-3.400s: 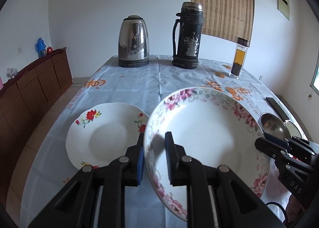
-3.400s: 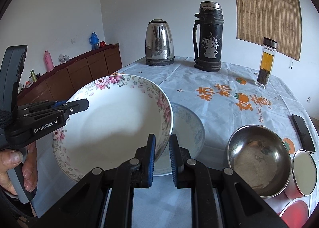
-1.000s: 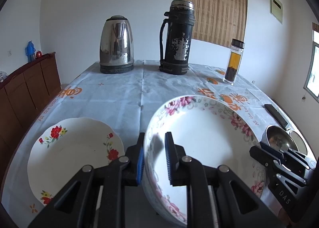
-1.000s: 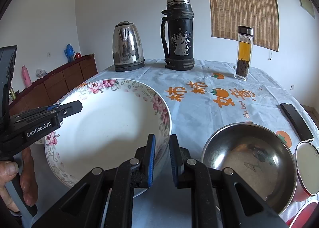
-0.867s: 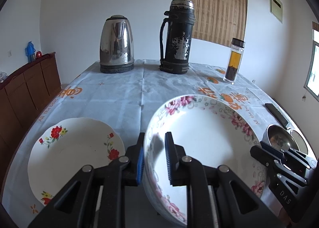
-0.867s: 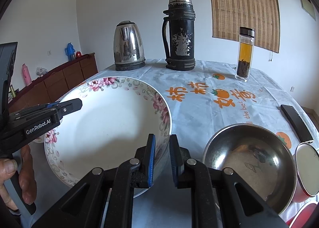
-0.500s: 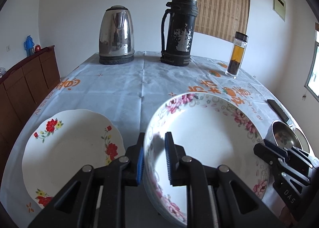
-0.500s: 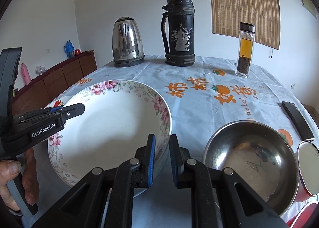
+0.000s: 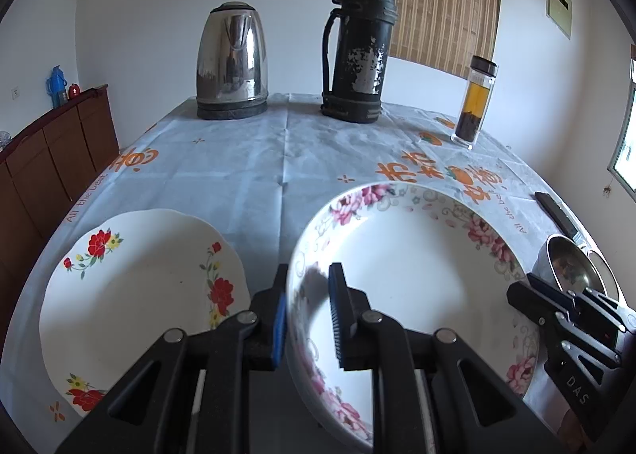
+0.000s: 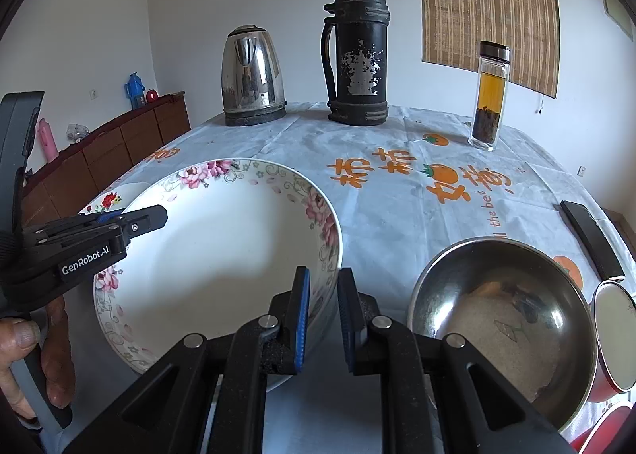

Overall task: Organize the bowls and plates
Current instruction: 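Carry the pink-floral plate with the left tool toward the red-flower plate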

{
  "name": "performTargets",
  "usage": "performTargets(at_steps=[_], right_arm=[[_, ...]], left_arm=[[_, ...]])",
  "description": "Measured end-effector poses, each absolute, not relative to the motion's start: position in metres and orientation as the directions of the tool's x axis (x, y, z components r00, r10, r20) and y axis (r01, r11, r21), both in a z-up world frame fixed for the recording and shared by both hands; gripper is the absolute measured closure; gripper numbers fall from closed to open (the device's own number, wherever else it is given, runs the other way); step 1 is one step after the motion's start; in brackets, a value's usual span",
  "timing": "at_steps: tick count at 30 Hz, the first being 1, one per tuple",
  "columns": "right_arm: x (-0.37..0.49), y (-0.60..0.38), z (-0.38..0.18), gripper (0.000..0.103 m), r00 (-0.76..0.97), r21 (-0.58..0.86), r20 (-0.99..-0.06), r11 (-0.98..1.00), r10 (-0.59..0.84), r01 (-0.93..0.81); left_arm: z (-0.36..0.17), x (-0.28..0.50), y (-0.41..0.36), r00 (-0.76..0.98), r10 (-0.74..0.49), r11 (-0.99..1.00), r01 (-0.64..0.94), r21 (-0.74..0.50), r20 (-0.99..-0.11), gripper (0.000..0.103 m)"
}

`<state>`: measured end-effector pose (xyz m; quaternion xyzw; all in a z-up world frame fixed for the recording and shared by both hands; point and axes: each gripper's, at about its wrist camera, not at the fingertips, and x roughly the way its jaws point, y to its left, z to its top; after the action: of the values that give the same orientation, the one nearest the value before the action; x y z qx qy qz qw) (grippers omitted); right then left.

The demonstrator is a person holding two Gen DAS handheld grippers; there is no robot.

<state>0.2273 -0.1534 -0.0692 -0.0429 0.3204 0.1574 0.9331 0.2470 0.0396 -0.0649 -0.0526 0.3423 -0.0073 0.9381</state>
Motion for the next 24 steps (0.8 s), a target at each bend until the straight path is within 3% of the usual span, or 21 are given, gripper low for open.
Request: performTargets(at_steps=[24], right_arm=[[0.2268, -0.1448, -0.0715, 0.087, 0.740, -0.033, -0.634, 0.949, 0.223, -0.315]], left_arm=[[-0.0729, 0.2520, 0.0395, 0.732, -0.043, 0.995, -0.029, -0.094, -0.680, 0.086]])
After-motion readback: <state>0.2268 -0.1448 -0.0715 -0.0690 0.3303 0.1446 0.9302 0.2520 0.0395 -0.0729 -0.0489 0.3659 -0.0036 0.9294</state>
